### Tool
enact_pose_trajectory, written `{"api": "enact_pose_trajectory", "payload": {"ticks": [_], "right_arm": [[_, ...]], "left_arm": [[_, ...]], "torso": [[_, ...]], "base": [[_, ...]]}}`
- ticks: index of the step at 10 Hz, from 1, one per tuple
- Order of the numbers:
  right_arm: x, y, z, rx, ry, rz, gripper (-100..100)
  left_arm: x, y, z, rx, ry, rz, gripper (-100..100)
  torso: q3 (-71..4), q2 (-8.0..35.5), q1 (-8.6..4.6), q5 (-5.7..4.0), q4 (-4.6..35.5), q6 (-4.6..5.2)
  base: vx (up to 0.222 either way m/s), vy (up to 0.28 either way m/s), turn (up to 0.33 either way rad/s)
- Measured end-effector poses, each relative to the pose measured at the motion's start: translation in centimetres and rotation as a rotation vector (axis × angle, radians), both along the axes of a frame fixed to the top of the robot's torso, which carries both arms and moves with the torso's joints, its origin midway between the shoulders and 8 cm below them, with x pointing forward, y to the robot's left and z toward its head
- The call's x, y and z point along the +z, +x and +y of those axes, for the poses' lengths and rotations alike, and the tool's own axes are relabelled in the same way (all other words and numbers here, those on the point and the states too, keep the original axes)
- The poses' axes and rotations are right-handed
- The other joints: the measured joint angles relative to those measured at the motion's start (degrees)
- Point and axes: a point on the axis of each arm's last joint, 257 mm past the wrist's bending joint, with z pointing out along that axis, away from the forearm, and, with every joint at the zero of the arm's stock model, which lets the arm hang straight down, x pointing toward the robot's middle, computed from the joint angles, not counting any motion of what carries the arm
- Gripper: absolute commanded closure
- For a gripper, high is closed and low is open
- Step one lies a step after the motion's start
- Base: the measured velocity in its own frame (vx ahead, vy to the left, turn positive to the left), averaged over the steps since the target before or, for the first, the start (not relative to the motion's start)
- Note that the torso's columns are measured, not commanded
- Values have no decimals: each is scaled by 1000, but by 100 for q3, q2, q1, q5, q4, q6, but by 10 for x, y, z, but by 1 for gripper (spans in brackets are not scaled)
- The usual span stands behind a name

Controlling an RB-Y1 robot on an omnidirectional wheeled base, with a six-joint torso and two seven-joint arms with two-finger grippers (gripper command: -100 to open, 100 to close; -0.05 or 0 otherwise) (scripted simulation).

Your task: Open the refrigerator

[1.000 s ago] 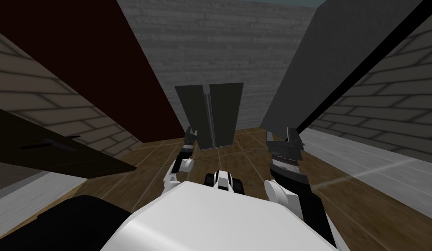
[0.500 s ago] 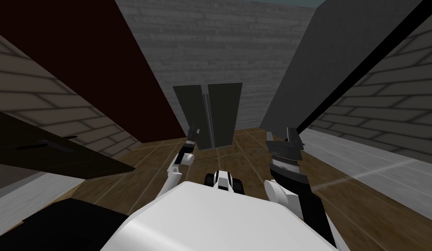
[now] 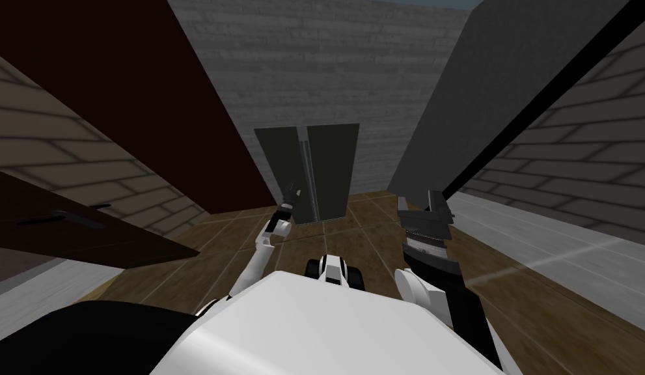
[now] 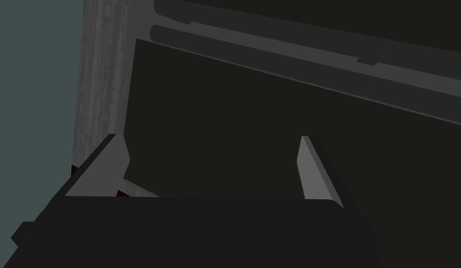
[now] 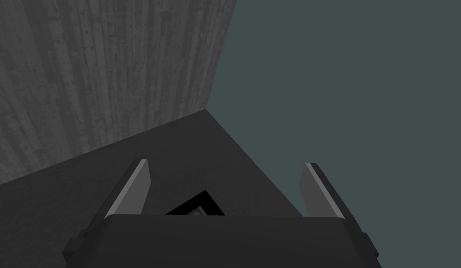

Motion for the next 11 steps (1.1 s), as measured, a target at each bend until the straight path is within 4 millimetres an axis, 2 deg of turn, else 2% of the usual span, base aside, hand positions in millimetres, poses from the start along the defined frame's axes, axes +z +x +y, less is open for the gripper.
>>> {"api": "enact_pose_trajectory", "payload": {"ticks": [6, 7, 11], "right_arm": [[0, 0, 0, 0, 0, 0, 0], [0, 0, 0, 0, 0, 0, 0], [0, 0, 0, 0, 0, 0, 0]], "left_arm": [[9, 56, 8, -47, -43, 86, -100], [10, 66, 14, -50, -50, 109, -100], [23, 95, 22, -59, -74, 142, -100]], "torso": [[0, 0, -2, -1, 0, 1], [0, 0, -5, -1, 0, 0], [0, 0, -4, -1, 0, 1]], "base": [[33, -57, 1], [34, -60, 5], [26, -49, 2]]}}
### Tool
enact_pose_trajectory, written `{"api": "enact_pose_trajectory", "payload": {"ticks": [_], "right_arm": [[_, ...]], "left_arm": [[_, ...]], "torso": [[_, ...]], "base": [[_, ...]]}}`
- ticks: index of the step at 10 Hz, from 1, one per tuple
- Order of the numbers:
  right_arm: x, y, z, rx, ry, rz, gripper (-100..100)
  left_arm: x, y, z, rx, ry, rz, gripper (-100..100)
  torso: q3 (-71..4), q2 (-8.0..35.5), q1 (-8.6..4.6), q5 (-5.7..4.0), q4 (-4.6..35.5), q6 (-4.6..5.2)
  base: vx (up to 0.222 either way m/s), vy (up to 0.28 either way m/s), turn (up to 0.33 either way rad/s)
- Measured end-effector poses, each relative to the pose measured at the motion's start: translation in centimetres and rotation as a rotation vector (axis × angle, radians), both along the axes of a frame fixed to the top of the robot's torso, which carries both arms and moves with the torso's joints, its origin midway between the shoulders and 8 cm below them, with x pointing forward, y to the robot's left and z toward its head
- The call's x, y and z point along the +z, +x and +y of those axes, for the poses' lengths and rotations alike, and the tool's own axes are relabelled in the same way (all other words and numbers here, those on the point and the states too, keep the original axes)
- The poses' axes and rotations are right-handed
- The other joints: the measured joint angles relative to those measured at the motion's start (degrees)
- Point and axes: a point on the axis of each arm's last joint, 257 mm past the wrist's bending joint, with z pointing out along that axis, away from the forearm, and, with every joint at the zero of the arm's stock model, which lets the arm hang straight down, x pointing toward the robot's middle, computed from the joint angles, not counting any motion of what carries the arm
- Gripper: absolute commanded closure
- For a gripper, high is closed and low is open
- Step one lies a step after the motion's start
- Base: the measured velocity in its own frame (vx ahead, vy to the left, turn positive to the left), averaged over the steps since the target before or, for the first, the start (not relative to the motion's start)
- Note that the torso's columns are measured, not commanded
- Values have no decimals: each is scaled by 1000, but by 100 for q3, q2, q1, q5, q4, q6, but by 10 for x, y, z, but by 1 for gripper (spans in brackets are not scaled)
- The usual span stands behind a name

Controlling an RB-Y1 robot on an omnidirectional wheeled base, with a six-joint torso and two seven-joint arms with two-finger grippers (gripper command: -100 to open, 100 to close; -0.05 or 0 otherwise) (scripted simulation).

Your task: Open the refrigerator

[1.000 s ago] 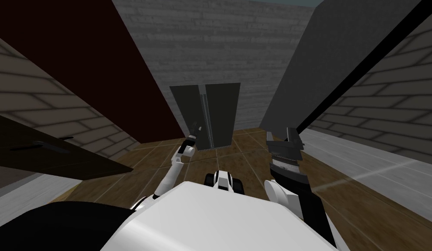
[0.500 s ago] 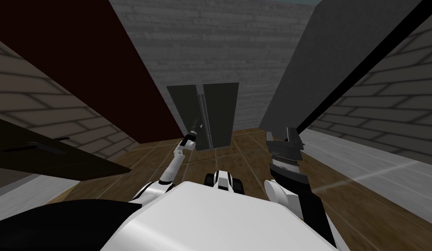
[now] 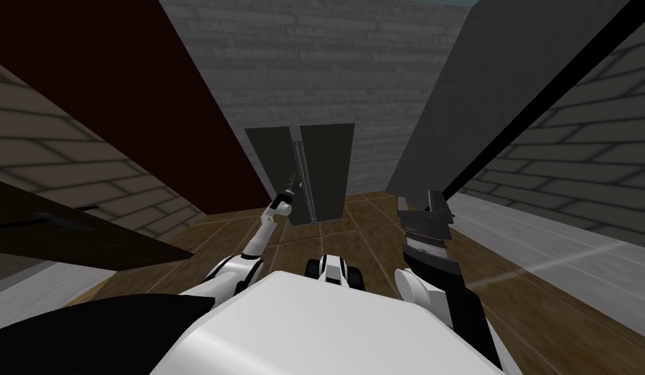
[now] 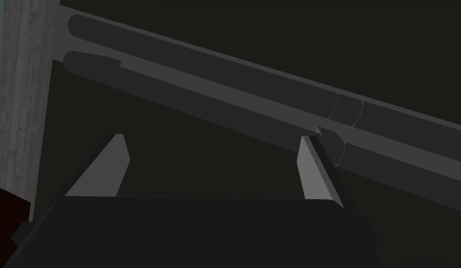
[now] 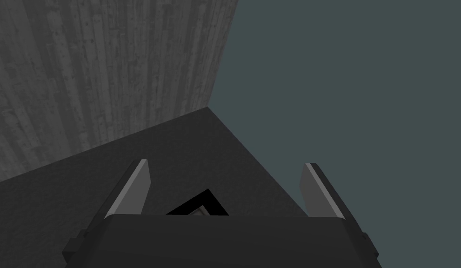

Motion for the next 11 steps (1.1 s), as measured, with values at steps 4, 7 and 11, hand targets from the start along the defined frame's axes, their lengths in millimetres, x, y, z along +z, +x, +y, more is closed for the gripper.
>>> {"api": "enact_pose_trajectory", "payload": {"ticks": [4, 7, 11], "right_arm": [[0, 0, 0, 0, 0, 0, 0], [0, 0, 0, 0, 0, 0, 0], [0, 0, 0, 0, 0, 0, 0]], "left_arm": [[19, 31, 16, 5, -34, 58, -100], [36, 49, 26, 12, -57, 82, -100], [62, 71, 50, 35, -98, 122, -100]], "torso": [[-1, -2, 3, 1, -1, 0], [5, 7, 13, 5, 1, 0], [-4, -6, -2, 0, -3, 1]], "base": [[44, -65, 3], [29, -42, 2], [41, -64, 6]]}}
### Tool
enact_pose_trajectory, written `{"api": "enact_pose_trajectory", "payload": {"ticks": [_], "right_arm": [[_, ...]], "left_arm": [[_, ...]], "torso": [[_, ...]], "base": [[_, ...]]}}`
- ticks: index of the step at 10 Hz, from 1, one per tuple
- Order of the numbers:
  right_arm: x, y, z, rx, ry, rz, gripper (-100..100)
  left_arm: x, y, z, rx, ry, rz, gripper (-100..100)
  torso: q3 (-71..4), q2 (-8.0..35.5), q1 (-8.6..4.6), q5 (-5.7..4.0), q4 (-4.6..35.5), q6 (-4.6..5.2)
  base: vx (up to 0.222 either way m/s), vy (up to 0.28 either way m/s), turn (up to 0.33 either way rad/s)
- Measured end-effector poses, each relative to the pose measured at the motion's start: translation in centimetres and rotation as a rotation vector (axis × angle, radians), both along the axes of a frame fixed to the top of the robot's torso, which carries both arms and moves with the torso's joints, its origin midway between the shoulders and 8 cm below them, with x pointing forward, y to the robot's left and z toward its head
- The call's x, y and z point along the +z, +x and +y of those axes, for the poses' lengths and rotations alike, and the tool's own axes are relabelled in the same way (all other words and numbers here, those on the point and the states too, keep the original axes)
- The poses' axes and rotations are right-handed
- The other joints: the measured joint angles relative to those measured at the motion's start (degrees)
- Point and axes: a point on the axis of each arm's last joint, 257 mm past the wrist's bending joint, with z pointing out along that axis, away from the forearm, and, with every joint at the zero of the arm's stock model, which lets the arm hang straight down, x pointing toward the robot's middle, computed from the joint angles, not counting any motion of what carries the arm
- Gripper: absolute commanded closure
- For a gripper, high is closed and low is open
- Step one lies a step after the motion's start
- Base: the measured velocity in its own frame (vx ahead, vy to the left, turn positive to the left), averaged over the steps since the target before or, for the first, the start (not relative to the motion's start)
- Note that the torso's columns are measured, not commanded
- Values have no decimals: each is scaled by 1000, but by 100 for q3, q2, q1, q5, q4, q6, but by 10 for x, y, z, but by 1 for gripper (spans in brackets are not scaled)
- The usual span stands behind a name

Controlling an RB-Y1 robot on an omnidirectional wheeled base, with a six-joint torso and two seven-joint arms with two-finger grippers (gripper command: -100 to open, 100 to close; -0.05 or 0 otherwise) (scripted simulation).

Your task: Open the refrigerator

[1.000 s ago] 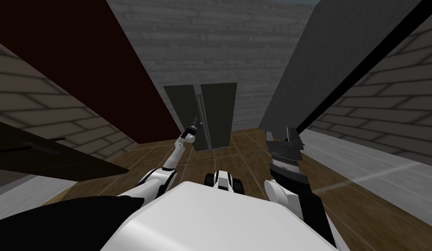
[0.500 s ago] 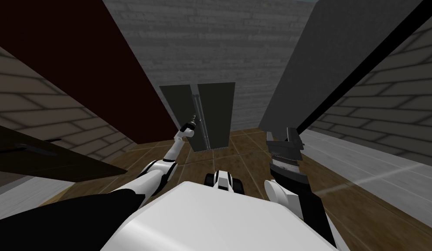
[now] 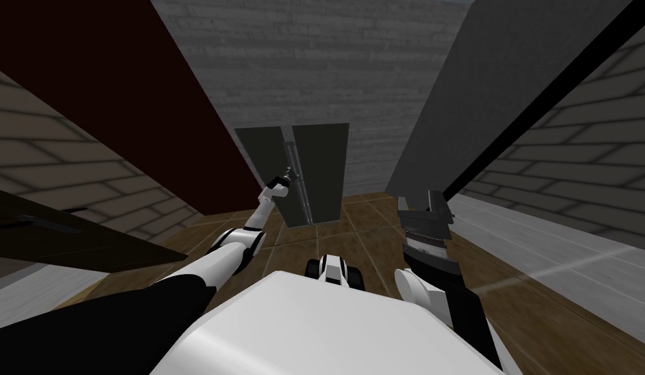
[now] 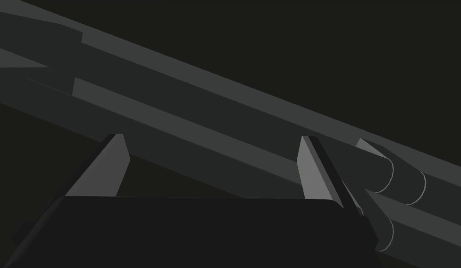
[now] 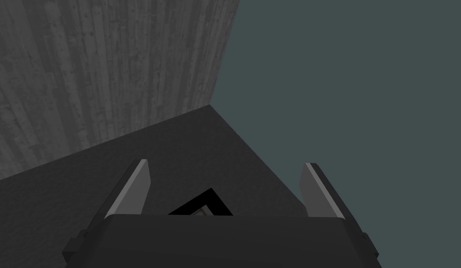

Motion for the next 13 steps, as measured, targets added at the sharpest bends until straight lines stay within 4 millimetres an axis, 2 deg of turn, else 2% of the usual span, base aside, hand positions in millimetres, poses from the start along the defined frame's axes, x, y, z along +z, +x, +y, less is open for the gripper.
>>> {"api": "enact_pose_trajectory", "payload": {"ticks": [3, 9, 12, 13], "right_arm": [[0, 0, 0, 0, 0, 0, 0], [0, 0, 0, 0, 0, 0, 0], [0, 0, 0, 0, 0, 0, 0], [0, 0, 0, 0, 0, 0, 0]], "left_arm": [[25, 15, 24, 30, -41, 35, -100], [70, 25, 51, 66, -110, 62, -100], [95, 29, 77, 100, -174, 99, -100], [98, 32, 85, 111, -198, 115, -100]], "torso": [[6, 8, 8, 3, 3, -2], [2, 3, 2, 1, 1, -1], [-18, -19, 6, -8, 6, 8], [-31, -34, 18, -7, 5, 12]], "base": [[40, -61, 6], [32, -49, 6], [40, -91, 17], [28, -66, 6]]}}
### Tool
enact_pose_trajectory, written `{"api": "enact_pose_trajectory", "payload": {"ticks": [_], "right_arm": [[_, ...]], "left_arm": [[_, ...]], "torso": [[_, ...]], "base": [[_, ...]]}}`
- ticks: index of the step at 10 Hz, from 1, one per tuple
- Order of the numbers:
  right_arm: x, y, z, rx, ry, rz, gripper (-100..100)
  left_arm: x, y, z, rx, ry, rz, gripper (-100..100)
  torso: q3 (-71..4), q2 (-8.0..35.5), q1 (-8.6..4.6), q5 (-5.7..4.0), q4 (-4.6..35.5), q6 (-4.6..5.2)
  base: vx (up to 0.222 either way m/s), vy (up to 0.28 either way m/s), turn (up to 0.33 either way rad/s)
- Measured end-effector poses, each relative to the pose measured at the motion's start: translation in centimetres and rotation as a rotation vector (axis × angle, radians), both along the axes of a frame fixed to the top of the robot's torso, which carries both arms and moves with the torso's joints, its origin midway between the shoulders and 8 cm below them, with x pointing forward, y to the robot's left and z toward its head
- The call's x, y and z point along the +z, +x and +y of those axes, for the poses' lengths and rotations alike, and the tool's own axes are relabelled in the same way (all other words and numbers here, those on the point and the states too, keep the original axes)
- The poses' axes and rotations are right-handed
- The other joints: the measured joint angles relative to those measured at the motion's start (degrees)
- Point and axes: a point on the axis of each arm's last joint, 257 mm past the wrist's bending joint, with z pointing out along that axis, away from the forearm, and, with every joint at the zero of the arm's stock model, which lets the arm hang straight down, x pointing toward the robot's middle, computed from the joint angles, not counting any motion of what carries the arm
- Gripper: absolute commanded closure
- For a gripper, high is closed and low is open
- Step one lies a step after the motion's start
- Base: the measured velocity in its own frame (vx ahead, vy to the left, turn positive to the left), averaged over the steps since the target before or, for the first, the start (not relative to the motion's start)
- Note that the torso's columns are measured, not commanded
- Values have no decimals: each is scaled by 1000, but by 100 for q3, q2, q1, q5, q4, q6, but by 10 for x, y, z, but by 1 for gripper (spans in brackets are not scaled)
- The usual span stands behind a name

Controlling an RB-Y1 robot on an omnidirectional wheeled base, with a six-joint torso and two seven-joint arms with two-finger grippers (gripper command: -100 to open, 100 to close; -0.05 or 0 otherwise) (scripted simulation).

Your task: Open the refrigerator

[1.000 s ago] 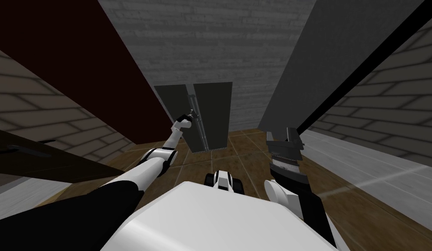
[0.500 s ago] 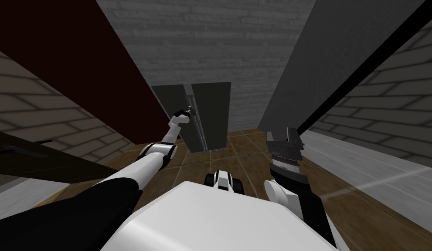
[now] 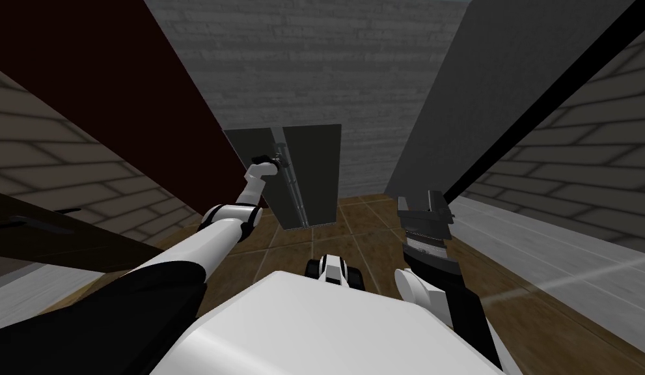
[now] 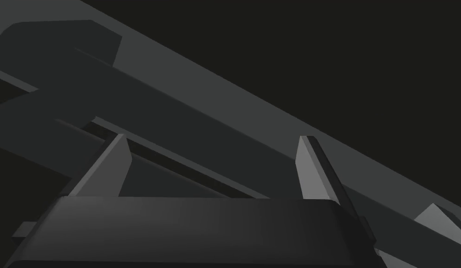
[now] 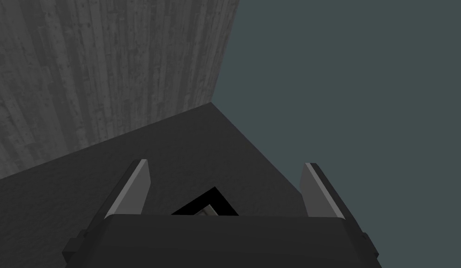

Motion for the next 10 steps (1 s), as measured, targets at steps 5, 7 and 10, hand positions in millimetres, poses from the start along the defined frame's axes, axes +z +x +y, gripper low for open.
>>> {"api": "enact_pose_trajectory", "payload": {"ticks": [5, 7, 10], "right_arm": [[0, 0, 0, 0, 0, 0, 0], [0, 0, 0, 0, 0, 0, 0], [0, 0, 0, 0, 0, 0, 0]], "left_arm": [[28, -4, 26, 33, -85, 36, -100], [46, -9, 37, 45, -121, 31, -100], [51, -10, 49, 62, -173, 63, -100]], "torso": [[-25, -30, 13, -8, 4, 4], [-15, -21, 3, 1, -12, 5], [-35, -37, 7, -18, 6, 12]], "base": [[30, -55, 8], [46, -51, 12], [24, -63, 14]]}}
